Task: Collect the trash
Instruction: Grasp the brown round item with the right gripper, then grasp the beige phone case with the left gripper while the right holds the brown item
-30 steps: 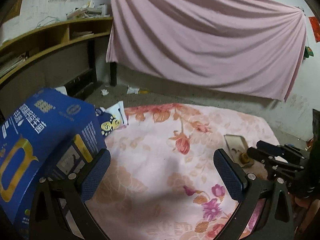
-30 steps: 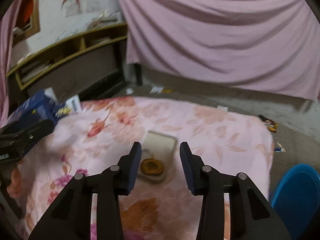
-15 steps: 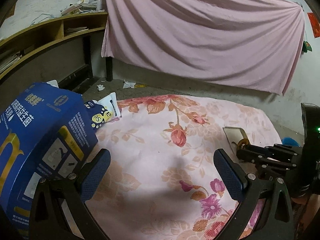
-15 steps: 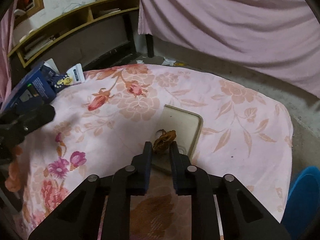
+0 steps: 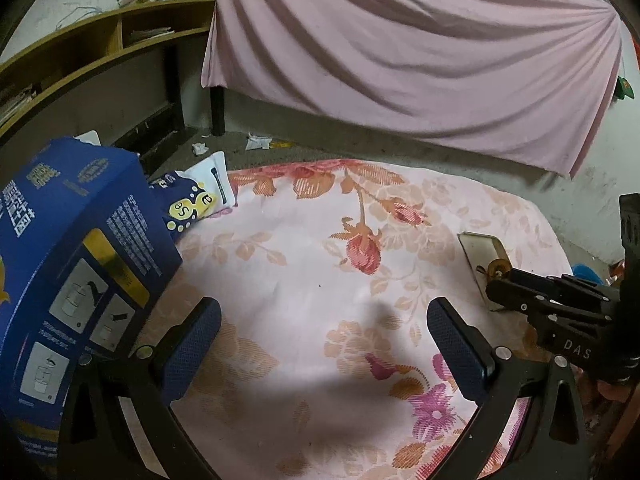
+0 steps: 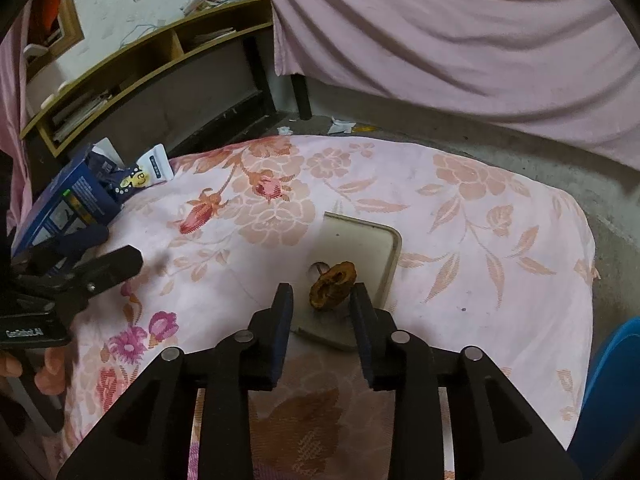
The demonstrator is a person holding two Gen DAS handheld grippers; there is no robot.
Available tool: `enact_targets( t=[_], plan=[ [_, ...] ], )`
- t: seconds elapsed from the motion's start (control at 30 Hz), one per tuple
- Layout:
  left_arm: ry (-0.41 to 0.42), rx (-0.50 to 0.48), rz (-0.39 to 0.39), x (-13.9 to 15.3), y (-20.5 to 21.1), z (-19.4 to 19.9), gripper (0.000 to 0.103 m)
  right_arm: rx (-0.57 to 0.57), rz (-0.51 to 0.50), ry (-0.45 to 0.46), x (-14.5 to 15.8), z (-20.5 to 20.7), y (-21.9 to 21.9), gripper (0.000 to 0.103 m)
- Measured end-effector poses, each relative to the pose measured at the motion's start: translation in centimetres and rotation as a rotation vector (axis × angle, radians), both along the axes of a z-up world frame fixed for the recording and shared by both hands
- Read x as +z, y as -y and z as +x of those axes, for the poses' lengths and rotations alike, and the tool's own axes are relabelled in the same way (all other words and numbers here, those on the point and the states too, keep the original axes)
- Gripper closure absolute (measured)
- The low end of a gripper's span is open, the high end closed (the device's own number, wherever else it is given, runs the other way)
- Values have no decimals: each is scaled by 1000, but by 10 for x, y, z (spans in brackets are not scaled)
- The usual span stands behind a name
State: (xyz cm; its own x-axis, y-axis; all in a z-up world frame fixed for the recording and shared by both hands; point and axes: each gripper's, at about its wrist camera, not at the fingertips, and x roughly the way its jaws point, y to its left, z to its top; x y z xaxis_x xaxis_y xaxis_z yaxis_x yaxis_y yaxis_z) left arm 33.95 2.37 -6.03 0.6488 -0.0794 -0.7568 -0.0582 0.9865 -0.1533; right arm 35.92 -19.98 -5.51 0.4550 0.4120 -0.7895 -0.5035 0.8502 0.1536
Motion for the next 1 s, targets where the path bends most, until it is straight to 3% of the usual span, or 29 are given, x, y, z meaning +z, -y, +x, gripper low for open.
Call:
enact_targets(
  t=[0.1,0.17,0.27,0.63,0.8,1.0],
  plan=[
    [1,-8,-2,1,1,0,2,-8,11,-9,-1,3,-1,76],
    [4,-16,1,2,4,-1,2,-19,18,-10,-1,5,-1,93],
    [16,-32,4,5,10,-1,2,-27,8,0,-2,6,-4,98],
    [-27,-156,-20,0,52,20,2,-109,39,177,24,-15,22,98],
    [-68,-230,-69,-5,78,39,3,-160,25,197,27,-16,49,98],
    [-98,-296,-50,-10,111,57,4,-198,22,203,29,-21,75,98]
  ],
)
